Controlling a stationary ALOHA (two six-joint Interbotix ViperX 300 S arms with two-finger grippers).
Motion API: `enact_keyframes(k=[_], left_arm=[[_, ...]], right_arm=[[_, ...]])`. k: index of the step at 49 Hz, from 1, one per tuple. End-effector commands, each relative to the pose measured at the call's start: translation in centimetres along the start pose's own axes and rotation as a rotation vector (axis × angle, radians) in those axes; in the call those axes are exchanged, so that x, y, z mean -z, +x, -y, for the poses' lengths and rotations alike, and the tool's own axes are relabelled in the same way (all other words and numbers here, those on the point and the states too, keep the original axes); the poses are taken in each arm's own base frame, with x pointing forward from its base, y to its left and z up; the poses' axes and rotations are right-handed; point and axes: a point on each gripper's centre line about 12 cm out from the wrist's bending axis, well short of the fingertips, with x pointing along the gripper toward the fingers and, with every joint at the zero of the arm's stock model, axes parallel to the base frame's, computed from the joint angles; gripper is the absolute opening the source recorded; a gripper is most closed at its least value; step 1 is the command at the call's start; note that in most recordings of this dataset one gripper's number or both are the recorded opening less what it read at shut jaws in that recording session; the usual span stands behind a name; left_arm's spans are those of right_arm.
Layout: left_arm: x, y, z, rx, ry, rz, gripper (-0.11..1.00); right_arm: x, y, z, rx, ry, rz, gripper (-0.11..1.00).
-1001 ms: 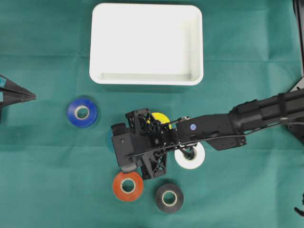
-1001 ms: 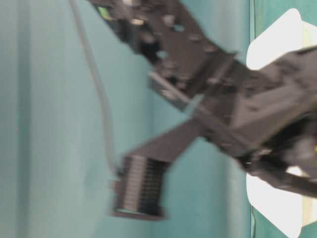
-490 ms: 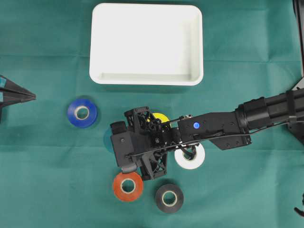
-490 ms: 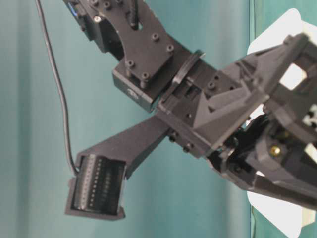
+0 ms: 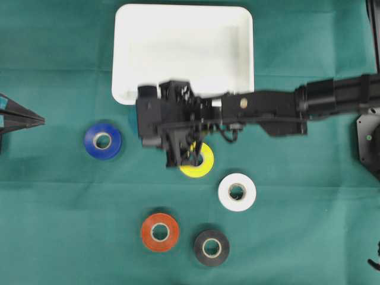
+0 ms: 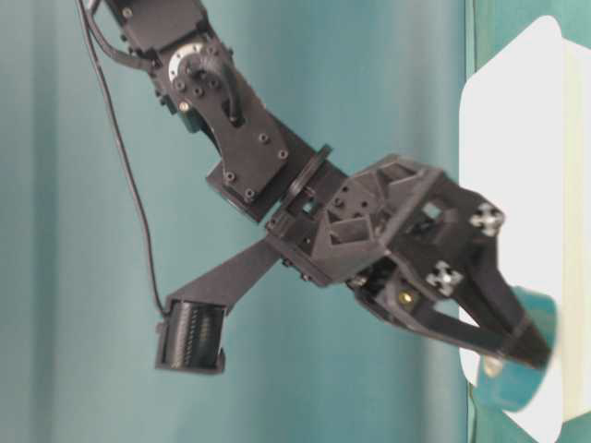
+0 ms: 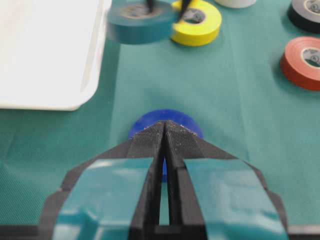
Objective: Put the tape into the white case with the right arm.
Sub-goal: 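Lift the teal roll and carry it into the white tray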
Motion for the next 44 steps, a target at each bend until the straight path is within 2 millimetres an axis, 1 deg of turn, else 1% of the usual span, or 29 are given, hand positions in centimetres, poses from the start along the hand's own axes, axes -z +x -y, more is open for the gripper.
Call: enact_keyframes(k=[1, 6, 14, 19, 25, 36, 44], left_arm=[[-0.5, 0.0, 0.0, -0.001, -0.005, 0.015, 0.01], [-0.6, 0.0, 0.0, -0.001, -0.005, 0.017, 0.01], [-0.6, 0.0, 0.0, -0.001, -0.005, 0.018, 0.01], [-0.5, 0.0, 0.0, -0.001, -0.003, 0.015, 0.01], [-0.6, 0.0, 0.0, 0.001, -0.003, 0.017, 0.01], [-0.6, 0.0, 0.0, -0.004, -0.001, 0.019, 0.01], [-0.6, 0.0, -0.3, -0.020, -0.008, 0.019, 0.01]], right_arm=[[-2.3, -2.1, 2.4, 0.044, 0.008, 0.063, 0.01], [-2.1, -2.1, 4.7, 0.087, 0.014, 0.051, 0.01], [-1.7, -2.3, 7.8, 0.141, 0.037, 0.044, 0.01], [-1.1, -2.4, 10.1, 0.179, 0.053, 0.032, 0.01], [-0.3, -2.6, 12.2, 0.213, 0.077, 0.019, 0.01], [1.4, -2.7, 14.9, 0.251, 0.127, 0.004, 0.01], [2.1, -2.6, 15.6, 0.259, 0.156, 0.023, 0.01]])
